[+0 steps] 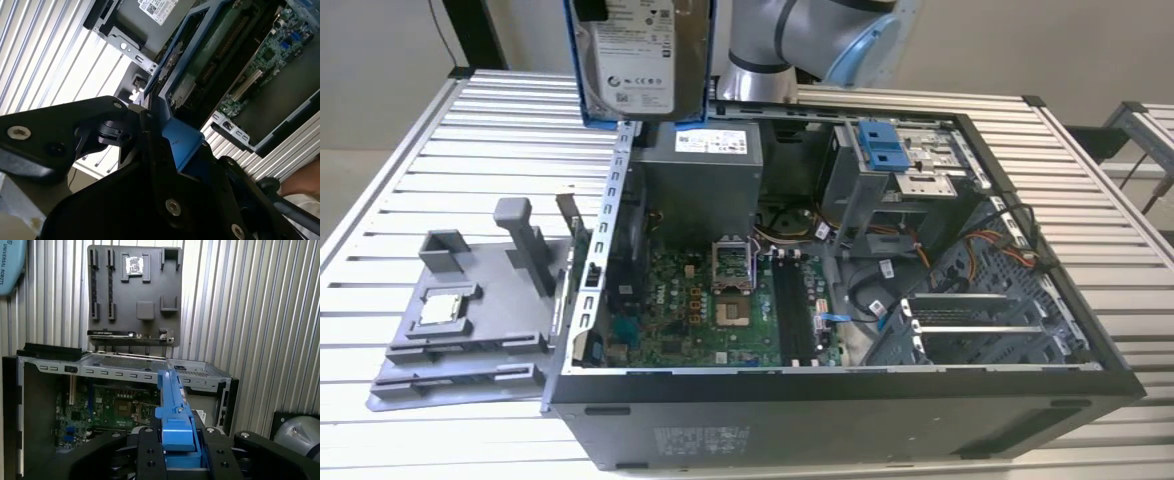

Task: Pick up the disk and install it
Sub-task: 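Pick up the disk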

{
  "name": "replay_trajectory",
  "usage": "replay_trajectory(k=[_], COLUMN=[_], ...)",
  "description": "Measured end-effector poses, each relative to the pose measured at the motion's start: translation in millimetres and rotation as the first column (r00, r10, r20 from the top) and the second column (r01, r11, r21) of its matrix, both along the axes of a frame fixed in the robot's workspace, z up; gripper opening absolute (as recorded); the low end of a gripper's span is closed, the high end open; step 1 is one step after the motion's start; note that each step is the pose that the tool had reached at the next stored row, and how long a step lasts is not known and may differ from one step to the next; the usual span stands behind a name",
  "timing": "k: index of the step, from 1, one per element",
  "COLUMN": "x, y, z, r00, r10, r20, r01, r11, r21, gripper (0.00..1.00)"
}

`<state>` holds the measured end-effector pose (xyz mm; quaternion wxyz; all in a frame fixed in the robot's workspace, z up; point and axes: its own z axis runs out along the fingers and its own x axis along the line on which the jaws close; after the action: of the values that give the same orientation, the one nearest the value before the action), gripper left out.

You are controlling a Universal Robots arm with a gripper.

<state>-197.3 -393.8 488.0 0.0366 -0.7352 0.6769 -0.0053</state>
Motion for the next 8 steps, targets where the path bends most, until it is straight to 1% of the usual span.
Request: replay_trajectory(k=[4,8], x=[4.5,11.4], y=[-0.6,-1.6], z=[0.0,0.0], r00=[1.0,1.0], r10=[-0.007,-0.01], r20=[0.0,0.0], r01=[0.007,0.01], r11=[1.0,1.0], r21=[0.0,0.0], gripper=[0.0,0.0])
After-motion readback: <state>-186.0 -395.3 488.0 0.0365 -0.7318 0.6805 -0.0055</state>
